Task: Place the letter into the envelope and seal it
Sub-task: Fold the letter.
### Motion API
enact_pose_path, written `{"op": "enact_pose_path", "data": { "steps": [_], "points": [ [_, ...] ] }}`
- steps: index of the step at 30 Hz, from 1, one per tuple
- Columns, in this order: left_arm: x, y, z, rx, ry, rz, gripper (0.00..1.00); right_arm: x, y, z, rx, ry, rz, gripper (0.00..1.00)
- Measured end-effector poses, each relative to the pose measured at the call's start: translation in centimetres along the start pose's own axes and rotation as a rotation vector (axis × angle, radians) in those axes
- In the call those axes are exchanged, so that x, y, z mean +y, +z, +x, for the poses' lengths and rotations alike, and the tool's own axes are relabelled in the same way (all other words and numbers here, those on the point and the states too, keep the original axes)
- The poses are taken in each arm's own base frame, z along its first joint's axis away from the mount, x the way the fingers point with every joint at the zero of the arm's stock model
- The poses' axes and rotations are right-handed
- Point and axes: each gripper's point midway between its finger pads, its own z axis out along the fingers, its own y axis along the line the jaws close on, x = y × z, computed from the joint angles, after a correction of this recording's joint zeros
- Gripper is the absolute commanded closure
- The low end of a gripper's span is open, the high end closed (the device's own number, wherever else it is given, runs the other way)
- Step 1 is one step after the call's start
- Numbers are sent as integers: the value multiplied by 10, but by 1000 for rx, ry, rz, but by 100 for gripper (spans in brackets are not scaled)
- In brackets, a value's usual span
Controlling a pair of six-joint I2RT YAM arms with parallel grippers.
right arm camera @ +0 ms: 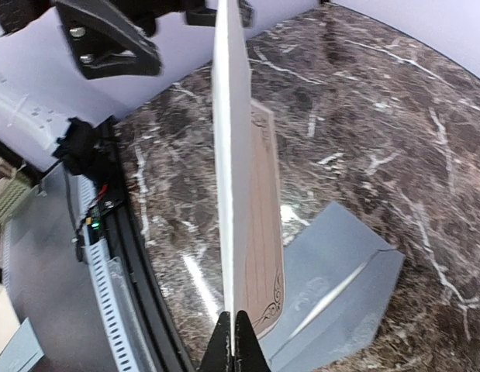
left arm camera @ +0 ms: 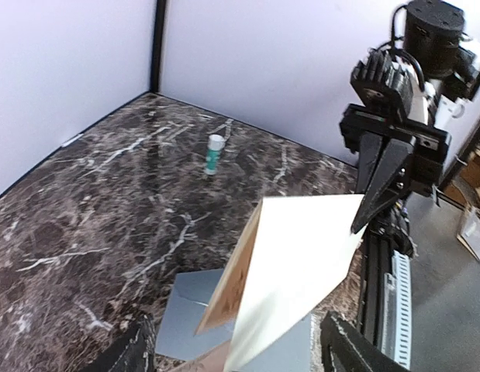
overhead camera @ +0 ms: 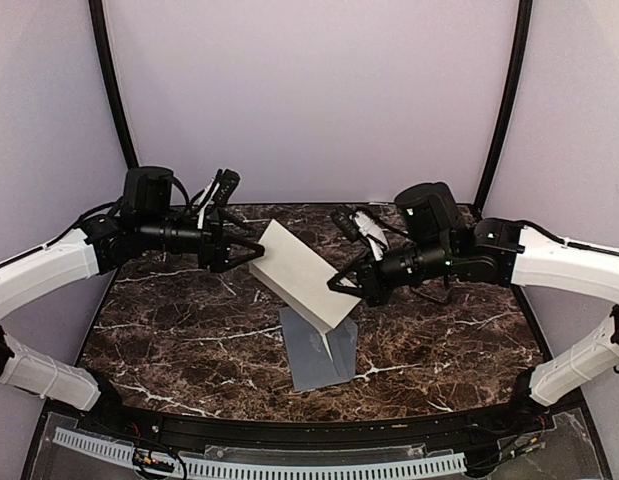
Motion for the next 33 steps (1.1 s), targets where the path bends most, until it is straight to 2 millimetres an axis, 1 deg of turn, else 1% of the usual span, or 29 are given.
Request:
{"op": "enact_pose_path", "data": {
  "steps": [1,3,4,7,9,11,12,14,18,21,24,28,31,33],
  "points": [
    [6,-4,0,-13,-4,-54,28,-7,-1,0,-2,4,39,100],
    [15,-18,-7,-67,-23,-166,29,-23,-3,1,-4,11,133,100],
    [18,-26,-14,-104,-38,-211,31,-33,-5,2,-3,13,196,100],
    [20,-46,-38,-232,-120,-297,33,-54,-11,2,-6,11,325,100],
    [19,-50,-49,-308,-209,-318,33,-62,-13,-3,-17,4,392,100],
    [15,-42,-49,-351,-299,-306,33,-66,-13,-7,-29,-7,443,100],
    [13,-34,-45,-362,-357,-289,33,-66,-9,-8,-32,-11,465,100],
    [11,-11,-30,-356,-469,-251,32,-66,-3,-7,-30,-15,484,100],
    [14,40,11,-281,-671,-207,29,-62,20,4,-4,-24,499,100],
    [18,63,28,-251,-765,-190,28,-54,38,14,18,-32,495,100],
    [22,74,38,-243,-825,-183,27,-47,52,24,39,-42,494,100],
    [25,77,55,-232,-886,-192,27,-43,70,40,84,-53,510,100],
    [27,77,65,-222,-911,-206,28,-43,80,42,101,-58,534,100],
    [28,77,68,-221,-920,-215,31,-42,86,42,104,-65,546,100]
  ]
}}
